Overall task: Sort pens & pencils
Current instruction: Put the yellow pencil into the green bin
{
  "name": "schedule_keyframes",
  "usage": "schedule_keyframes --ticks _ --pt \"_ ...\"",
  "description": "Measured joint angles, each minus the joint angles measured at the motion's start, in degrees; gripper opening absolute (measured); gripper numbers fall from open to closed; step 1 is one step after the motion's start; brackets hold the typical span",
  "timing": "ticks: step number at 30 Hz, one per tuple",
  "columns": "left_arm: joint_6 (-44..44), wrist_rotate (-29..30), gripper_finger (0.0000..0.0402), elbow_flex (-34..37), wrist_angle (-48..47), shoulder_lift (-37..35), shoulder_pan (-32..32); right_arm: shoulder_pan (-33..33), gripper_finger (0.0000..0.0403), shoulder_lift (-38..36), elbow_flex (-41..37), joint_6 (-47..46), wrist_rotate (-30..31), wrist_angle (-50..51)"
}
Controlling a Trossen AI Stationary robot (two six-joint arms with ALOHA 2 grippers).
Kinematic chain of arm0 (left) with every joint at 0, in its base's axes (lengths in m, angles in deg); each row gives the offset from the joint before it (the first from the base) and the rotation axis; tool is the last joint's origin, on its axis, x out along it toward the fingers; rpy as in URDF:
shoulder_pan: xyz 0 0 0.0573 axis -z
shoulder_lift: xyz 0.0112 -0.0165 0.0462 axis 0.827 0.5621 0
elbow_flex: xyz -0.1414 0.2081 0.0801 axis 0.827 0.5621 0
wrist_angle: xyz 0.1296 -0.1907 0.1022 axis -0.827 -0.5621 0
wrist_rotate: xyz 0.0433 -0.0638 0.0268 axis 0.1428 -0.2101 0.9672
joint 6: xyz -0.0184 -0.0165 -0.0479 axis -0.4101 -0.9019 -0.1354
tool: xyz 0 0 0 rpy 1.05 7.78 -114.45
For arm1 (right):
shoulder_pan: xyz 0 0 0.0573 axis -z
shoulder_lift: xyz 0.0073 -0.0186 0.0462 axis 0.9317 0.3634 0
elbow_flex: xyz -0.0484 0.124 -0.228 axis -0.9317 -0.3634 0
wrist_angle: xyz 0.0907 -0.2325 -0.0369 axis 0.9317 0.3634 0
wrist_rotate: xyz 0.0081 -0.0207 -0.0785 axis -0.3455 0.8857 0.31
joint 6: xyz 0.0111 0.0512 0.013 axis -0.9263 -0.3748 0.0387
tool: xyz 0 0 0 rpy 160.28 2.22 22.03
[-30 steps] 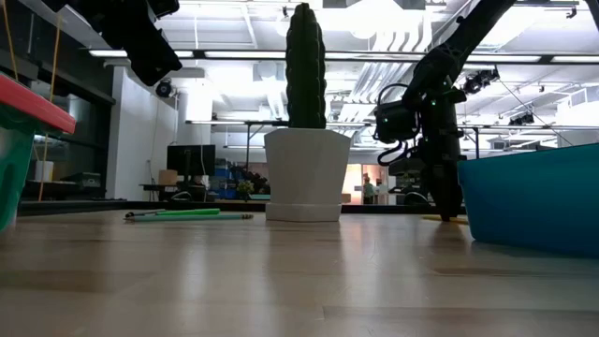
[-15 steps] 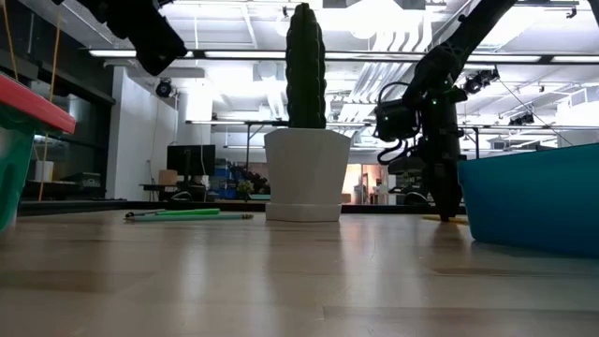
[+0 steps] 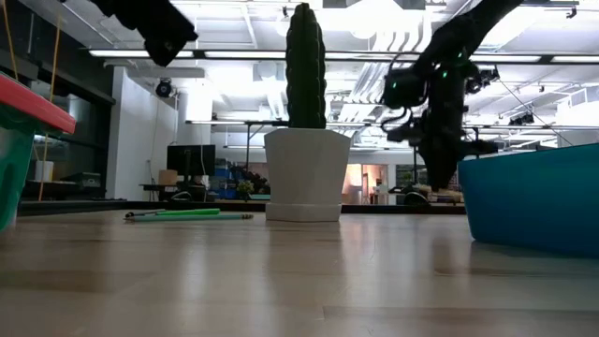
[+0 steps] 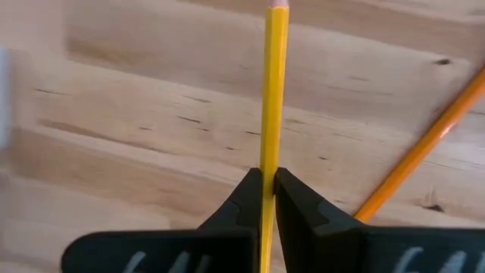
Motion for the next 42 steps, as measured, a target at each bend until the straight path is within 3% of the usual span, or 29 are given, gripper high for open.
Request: schedule_keyframes --ticks 11,20,42 --pt "-0.6 -2.9 0.0051 0.0 8.8 0.0 0.0 -1.2 0.0006 -18.8 0.1 -5.1 1.8 0.0" --pt "-4.7 -4.7 0.0051 0.0 18.3 0.0 0.0 -9.0 0.0006 -30.3 0.1 -8.8 4.0 -7.9" --pt "-17.1 -7.6 0.0051 0.0 26.1 0.0 0.0 -31.9 0.0006 -33.2 0.1 -5.0 9.5 -31.4"
